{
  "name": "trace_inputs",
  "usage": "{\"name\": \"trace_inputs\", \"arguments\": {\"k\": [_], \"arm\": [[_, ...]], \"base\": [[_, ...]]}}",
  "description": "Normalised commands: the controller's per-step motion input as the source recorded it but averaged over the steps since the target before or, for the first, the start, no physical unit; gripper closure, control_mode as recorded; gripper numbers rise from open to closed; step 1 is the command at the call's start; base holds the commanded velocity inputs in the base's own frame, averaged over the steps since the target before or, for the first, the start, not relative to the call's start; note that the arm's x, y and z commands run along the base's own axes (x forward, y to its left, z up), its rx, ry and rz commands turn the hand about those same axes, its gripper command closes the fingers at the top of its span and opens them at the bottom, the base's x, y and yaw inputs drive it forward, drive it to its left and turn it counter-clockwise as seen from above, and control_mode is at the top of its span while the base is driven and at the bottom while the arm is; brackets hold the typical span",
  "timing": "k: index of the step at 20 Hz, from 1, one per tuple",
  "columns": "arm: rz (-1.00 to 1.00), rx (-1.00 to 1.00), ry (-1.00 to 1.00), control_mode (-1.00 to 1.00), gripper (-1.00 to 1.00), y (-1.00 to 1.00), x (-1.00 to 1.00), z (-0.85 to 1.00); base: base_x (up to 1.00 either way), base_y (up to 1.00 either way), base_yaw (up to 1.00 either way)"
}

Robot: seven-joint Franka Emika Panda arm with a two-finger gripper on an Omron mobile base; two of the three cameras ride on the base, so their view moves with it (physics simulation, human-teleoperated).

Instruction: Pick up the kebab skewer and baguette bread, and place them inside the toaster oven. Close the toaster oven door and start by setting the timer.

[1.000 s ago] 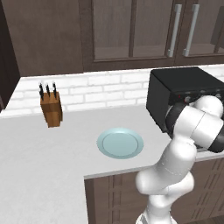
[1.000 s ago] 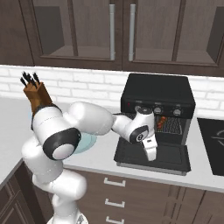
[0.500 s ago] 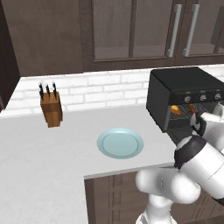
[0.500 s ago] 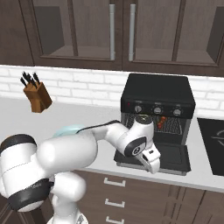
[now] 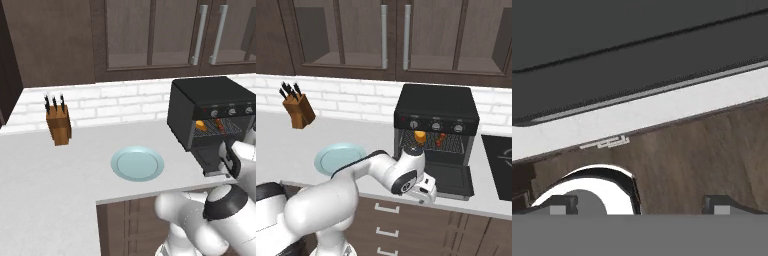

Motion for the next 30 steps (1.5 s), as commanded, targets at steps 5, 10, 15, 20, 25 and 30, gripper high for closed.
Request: {"name": "trace_inputs", "arguments": {"k": [5, 10, 15, 20, 25, 30], "arm": [[0.27, -0.03, 0.10, -1.00, -1.00, 0.10, 0.57, -0.22], [0.05, -0.11, 0.08, -1.00, -1.00, 0.02, 0.11, -0.19], [-0.04, -0.04, 0.03, -1.00, -1.00, -0.09, -0.05, -0.08], [-0.08, 0.00, 0.00, -1.00, -1.00, -0.17, -0.20, -0.12], [-0.09, 0.00, 0.00, -1.00, -1.00, -0.08, 0.05, -0.25], [0.00, 0.00, 0.00, -1.00, -1.00, 0.02, 0.40, -0.27]], "base": [[0.00, 0.00, 0.00], [0.00, 0.00, 0.00], [0.00, 0.00, 0.00], [0.00, 0.00, 0.00], [0.00, 0.00, 0.00], [0.00, 0.00, 0.00]]}}
